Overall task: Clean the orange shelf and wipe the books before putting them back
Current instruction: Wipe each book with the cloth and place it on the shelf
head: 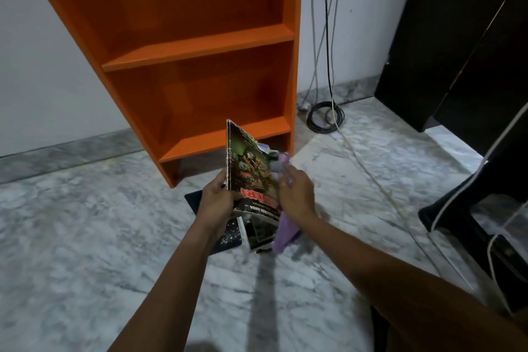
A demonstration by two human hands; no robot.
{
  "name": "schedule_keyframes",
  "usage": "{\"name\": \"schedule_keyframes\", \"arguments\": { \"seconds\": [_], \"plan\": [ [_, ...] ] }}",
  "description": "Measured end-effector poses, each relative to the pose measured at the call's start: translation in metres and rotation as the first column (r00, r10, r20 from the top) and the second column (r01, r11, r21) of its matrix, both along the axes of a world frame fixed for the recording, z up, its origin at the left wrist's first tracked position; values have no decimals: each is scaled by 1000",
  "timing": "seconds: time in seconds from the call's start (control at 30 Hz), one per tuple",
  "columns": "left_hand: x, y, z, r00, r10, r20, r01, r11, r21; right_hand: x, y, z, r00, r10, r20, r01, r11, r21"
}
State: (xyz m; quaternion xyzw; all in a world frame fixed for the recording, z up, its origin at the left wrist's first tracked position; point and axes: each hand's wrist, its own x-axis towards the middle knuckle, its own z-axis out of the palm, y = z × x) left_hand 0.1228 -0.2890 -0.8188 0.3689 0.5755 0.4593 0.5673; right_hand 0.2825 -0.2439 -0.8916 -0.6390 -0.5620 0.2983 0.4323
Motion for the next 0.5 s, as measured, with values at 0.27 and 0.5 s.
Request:
{"name": "schedule_keyframes", "arguments": {
  "seconds": [0.27, 0.5],
  "plan": [
    [8, -2, 3, 994, -98, -47, 101, 993, 63, -40, -6, -4, 964, 261, 59, -263, 964, 39],
    [9, -6, 15, 989, -138, 45, 134, 987, 86, 3, 24, -35, 999, -2, -44, -5, 990, -144]
  ]
}}
